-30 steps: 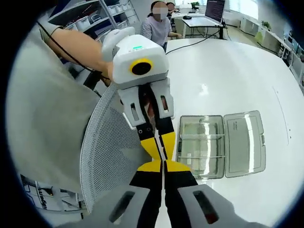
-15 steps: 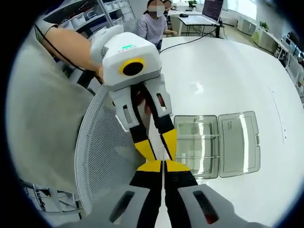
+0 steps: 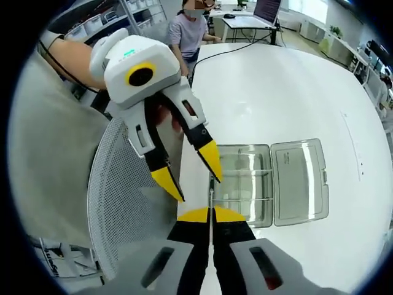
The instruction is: Insert the divider into the dual guide fixture by aligning both edges with the guide slots and pushing it downward to the bottom, including one-sided entry, uneven engagement, binding, and posture correction.
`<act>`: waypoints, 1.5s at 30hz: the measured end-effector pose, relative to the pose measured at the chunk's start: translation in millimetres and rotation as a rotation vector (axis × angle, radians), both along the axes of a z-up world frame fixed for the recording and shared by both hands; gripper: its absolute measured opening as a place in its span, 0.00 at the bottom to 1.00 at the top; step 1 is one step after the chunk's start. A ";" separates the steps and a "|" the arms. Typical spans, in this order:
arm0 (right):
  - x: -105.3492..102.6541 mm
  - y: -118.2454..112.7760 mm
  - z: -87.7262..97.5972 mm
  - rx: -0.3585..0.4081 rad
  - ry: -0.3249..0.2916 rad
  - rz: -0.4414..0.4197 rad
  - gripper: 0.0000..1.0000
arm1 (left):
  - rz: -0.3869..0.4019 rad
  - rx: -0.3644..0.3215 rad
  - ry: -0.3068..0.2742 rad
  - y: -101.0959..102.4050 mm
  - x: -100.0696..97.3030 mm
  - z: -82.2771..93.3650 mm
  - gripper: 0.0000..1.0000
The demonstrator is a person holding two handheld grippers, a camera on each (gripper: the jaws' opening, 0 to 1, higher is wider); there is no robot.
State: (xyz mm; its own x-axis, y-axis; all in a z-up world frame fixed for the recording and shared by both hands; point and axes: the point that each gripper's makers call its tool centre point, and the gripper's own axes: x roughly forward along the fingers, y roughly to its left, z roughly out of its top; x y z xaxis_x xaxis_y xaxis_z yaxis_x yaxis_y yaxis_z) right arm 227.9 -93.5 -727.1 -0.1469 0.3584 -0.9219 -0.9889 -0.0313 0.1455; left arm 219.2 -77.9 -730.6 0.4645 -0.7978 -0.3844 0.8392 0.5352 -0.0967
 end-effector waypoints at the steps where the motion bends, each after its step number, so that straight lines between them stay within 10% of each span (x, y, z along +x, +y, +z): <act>1: 1.1 -0.2 -0.7 -0.003 -0.003 -0.004 0.00 | 0.006 0.005 -0.002 1.6 0.6 -0.1 0.34; 45: 35.3 -8.1 -43.7 -0.173 -0.111 -0.021 0.00 | 0.156 0.003 0.058 19.6 -2.9 4.8 0.78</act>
State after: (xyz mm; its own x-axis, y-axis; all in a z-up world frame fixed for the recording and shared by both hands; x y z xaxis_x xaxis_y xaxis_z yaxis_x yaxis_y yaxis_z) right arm 263.2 -101.7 -770.9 -0.0346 0.1953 -0.9801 -0.9993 0.0058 0.0365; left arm 216.3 -58.3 -725.8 0.5595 -0.7165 -0.4168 0.7391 0.6588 -0.1403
